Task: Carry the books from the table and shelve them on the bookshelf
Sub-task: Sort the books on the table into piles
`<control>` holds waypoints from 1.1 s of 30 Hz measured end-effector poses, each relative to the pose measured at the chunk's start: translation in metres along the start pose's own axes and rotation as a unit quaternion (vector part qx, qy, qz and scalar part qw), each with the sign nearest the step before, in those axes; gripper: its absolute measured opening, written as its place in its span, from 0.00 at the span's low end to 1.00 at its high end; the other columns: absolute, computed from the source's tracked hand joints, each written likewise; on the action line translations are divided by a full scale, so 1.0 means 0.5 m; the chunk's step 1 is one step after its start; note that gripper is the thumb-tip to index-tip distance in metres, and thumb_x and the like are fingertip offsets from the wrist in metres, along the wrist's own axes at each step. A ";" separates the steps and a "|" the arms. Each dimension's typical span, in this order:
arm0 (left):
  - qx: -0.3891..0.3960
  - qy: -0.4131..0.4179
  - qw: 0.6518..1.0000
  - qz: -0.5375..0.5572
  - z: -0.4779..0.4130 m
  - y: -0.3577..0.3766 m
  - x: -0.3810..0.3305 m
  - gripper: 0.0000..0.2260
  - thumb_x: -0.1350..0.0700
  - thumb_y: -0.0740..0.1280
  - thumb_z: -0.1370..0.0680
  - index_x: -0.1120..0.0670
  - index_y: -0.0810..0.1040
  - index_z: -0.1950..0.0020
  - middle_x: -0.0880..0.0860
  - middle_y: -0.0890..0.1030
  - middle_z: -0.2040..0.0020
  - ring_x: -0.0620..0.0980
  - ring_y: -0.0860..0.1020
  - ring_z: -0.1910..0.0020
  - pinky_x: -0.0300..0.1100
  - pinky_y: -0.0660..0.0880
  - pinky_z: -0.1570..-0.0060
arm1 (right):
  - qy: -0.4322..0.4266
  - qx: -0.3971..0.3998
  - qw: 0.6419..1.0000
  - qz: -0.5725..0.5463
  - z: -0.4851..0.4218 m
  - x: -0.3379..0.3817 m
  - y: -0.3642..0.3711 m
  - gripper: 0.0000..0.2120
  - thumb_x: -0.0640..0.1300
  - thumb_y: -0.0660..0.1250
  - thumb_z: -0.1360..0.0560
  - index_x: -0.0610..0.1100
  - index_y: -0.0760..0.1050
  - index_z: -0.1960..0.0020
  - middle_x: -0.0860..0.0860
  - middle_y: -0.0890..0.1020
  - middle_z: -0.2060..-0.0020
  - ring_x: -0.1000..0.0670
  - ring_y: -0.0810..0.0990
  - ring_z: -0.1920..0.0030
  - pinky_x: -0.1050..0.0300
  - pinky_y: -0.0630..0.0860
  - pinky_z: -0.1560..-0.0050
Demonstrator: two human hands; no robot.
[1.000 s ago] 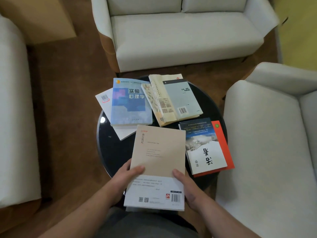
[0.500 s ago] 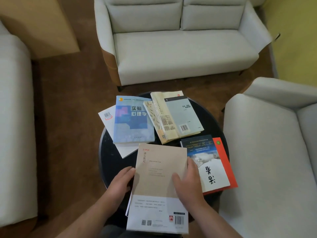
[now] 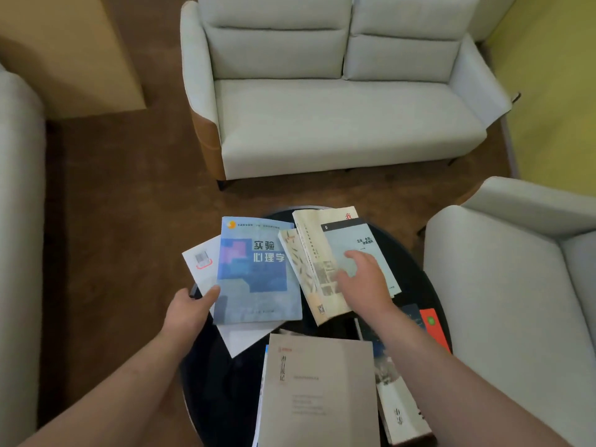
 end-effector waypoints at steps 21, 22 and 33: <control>0.011 -0.008 0.999 -0.045 -0.092 0.053 -0.050 0.29 0.46 0.70 0.38 0.49 0.74 0.37 0.57 0.75 0.38 0.59 0.80 0.46 0.58 0.81 0.46 | 0.208 0.152 0.956 -0.140 -0.169 -0.134 0.030 0.22 0.51 0.75 0.26 0.48 0.71 0.37 0.49 0.82 0.44 0.47 0.83 0.46 0.50 0.79 0.54; 0.021 -0.008 0.999 -0.038 -0.094 0.054 -0.054 0.30 0.46 0.70 0.38 0.49 0.74 0.37 0.56 0.75 0.37 0.59 0.81 0.46 0.59 0.81 0.46 | 0.206 0.156 0.955 -0.146 -0.165 -0.127 0.037 0.22 0.51 0.75 0.26 0.48 0.71 0.37 0.49 0.82 0.45 0.48 0.83 0.47 0.51 0.79 0.55; 0.080 -0.048 0.995 0.026 -0.108 0.042 -0.065 0.34 0.25 0.56 0.32 0.45 0.77 0.37 0.53 0.78 0.37 0.57 0.80 0.43 0.59 0.78 0.42 | 0.180 0.175 0.939 -0.235 -0.124 -0.062 0.116 0.28 0.49 0.78 0.28 0.48 0.68 0.34 0.49 0.82 0.43 0.47 0.84 0.45 0.46 0.81 0.44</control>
Point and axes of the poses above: each hand's wrist, its own z-axis away from the middle knuckle, its own y-axis out of the palm, x = y × z, the point moved 4 cm from there along -z, towards the middle knuckle
